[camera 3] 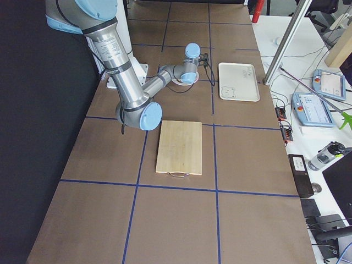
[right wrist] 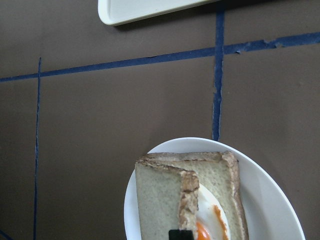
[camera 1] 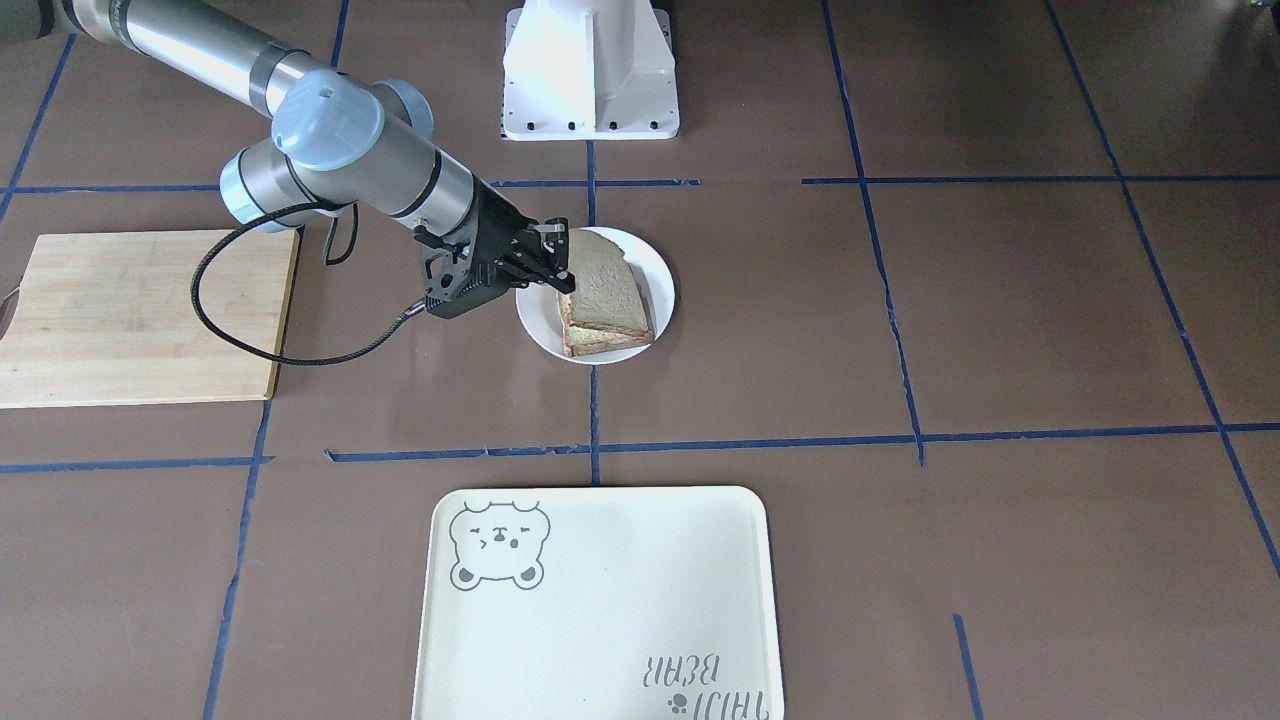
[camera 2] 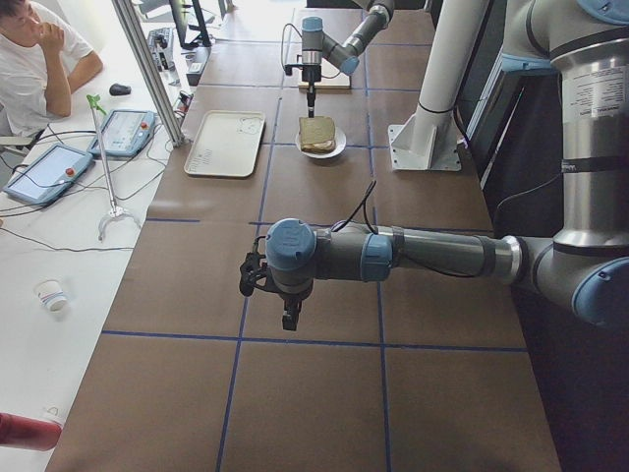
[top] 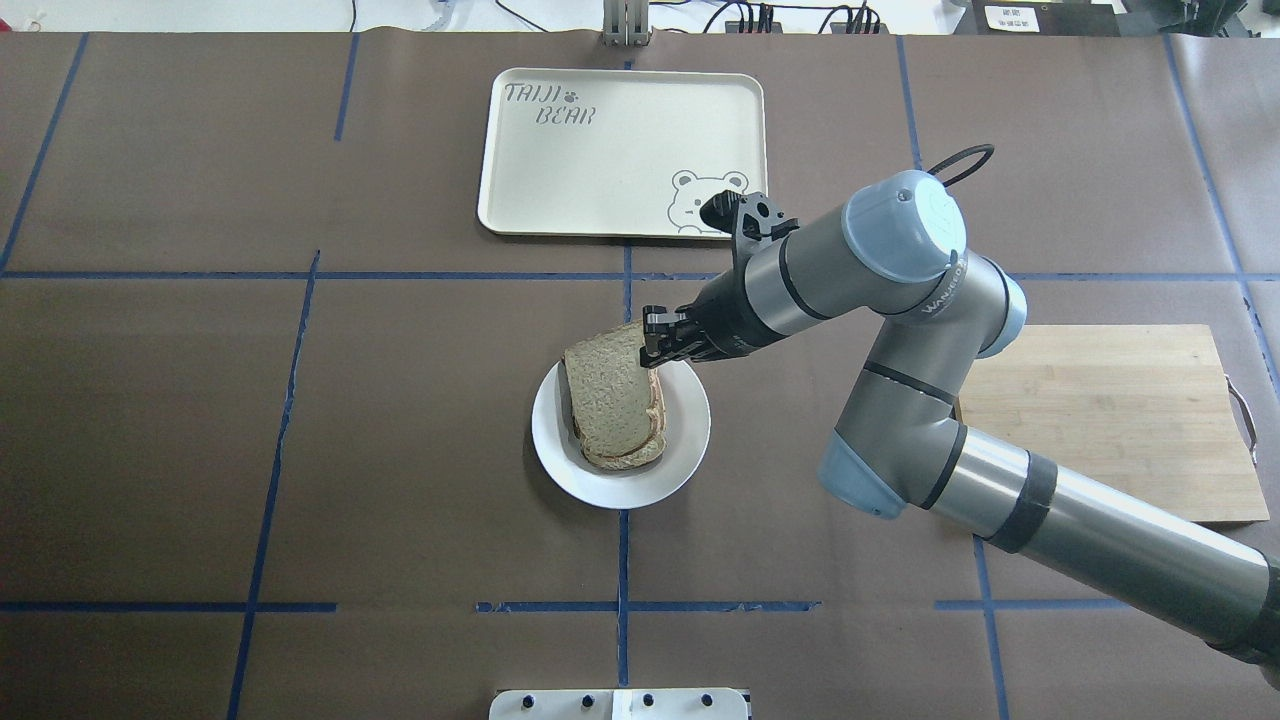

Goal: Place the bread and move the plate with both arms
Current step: 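Lower the bread onto the egg toast and open the right gripper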

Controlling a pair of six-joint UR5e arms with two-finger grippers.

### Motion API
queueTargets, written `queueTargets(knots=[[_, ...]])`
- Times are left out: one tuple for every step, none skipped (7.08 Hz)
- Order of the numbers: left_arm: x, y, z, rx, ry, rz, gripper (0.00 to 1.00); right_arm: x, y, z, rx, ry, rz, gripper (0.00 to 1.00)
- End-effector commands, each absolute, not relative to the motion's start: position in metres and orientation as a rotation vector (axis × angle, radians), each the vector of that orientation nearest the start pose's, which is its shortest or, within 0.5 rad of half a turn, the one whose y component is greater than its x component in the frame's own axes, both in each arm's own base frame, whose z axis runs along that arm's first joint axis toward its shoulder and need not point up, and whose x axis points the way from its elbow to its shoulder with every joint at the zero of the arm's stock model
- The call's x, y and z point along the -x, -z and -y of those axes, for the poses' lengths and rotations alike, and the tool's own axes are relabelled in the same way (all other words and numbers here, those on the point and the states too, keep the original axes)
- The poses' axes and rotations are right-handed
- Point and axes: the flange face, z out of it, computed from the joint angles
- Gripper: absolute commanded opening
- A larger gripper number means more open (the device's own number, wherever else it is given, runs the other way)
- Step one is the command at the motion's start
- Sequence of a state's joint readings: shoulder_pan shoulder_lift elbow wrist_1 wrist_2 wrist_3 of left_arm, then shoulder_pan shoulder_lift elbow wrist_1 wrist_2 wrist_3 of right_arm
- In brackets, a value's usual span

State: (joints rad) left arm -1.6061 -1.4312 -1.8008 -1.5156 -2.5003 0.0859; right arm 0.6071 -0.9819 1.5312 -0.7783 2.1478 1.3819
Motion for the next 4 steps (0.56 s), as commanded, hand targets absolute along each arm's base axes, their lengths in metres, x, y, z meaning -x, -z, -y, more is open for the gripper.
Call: queueTargets(knots=[[0.069,-0.602,0.431,-0.093,-0.065,-0.926,1.00,0.522,-0.237,0.447,-0.103,0.091,1.361,0.00],[0.069,-0.601,0.431,-0.095,-0.066,-0.926,1.00,0.525,-0.242,0.449,-0.119,0.111,1.351,0.00],[0.069,-0.601,0.431,-0.095,-0.066,-0.926,1.00,0.523,-0.246,0.450,-0.140,0.135,1.344,0.00],[0.069,-0.601,0.431,-0.095,-0.066,-0.926,1.00,0.522,-0.250,0.451,-0.142,0.138,1.340,0.00]])
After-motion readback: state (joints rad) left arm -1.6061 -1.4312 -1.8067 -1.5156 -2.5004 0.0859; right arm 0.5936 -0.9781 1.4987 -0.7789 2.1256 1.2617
